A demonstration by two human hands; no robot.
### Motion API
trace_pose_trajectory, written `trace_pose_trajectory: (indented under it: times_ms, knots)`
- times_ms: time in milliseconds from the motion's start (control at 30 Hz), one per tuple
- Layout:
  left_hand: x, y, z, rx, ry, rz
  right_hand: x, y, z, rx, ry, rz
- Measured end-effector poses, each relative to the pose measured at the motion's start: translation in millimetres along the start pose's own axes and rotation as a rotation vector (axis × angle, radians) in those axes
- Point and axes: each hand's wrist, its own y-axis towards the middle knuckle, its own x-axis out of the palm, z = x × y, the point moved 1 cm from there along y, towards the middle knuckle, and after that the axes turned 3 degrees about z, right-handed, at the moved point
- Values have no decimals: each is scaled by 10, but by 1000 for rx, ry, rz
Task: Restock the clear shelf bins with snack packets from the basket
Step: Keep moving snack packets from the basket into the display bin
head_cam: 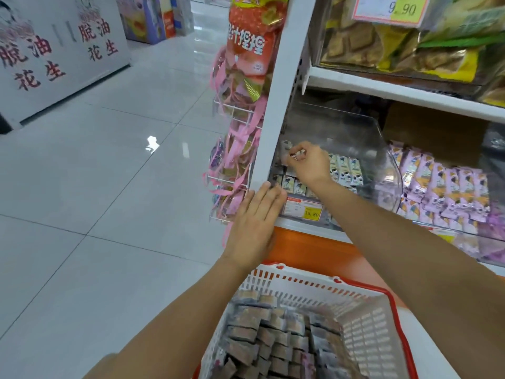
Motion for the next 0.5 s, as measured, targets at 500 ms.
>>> trace_pose_trajectory:
  times_ms: [500]
  knots:
    - [10,1,28,-38,-32,-29,113,185,49,-93,-162,-294]
